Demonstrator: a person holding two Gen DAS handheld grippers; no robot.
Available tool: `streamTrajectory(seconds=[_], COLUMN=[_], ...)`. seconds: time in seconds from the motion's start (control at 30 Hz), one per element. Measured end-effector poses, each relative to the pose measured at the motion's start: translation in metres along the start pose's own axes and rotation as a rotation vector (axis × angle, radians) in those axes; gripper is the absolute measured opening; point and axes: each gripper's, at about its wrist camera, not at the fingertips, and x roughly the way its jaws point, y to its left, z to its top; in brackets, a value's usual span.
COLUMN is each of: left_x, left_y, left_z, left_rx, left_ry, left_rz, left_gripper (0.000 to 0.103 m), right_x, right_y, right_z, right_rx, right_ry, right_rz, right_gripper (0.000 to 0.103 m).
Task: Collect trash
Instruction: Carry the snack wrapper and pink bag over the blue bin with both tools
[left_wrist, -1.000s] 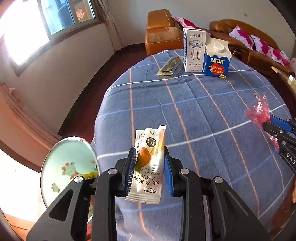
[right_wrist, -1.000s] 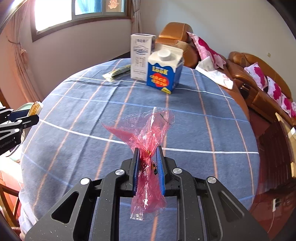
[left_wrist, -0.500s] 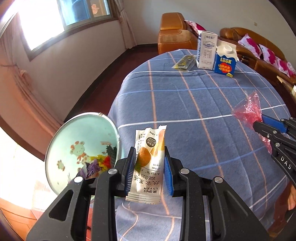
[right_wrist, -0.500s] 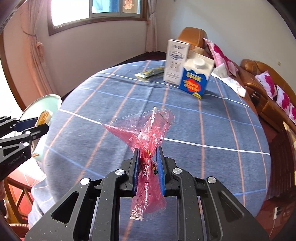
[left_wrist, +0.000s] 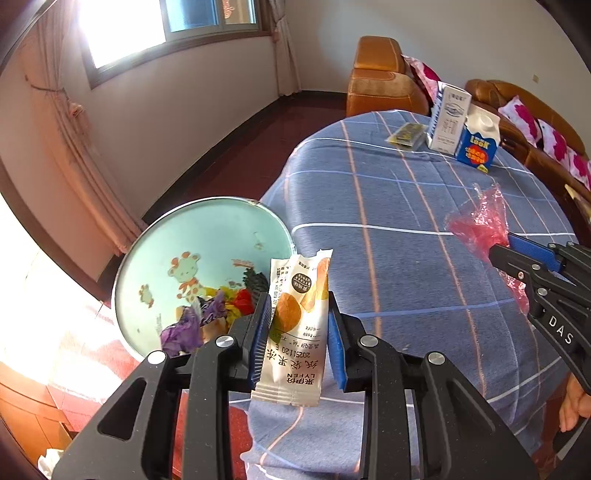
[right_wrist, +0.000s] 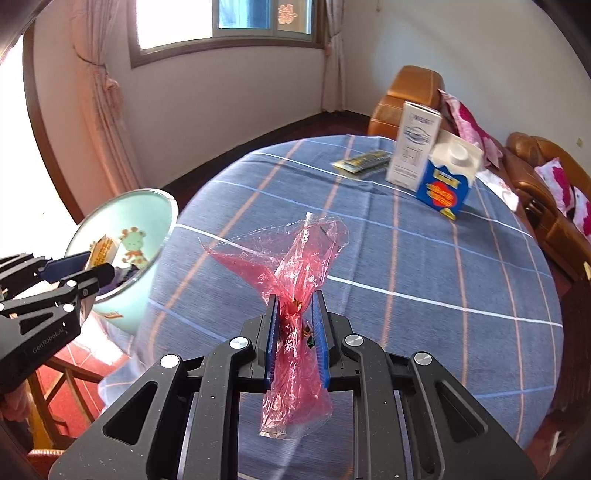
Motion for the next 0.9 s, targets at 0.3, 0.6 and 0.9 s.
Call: streamTrajectory(seconds=[0.3,0.6,0.9], left_x=[-0.007,-0.010,-0.008], left_y=[0.029,0.062,0.088], left_z=[-0.005,-0.011,-0.013], left_rx=[-0.055,-0.119,-0.178], left_ry=[-0.011,-0.014,-0.011], left_rz=[0.032,0.063,0.088], left_gripper=[0.029,0.029,0.029], right_x=[0.004,0.009,0.014], right_y=[0.033,0.064,0.090], right_z=[0.014,0.028,0.040], right_rx=[-0.032,-0.070,-0.087], right_ry=[-0.012,-0.018,-0.021], right_rz=[0.058,0.102,0.148], right_gripper=[0.019,0.019,0.019])
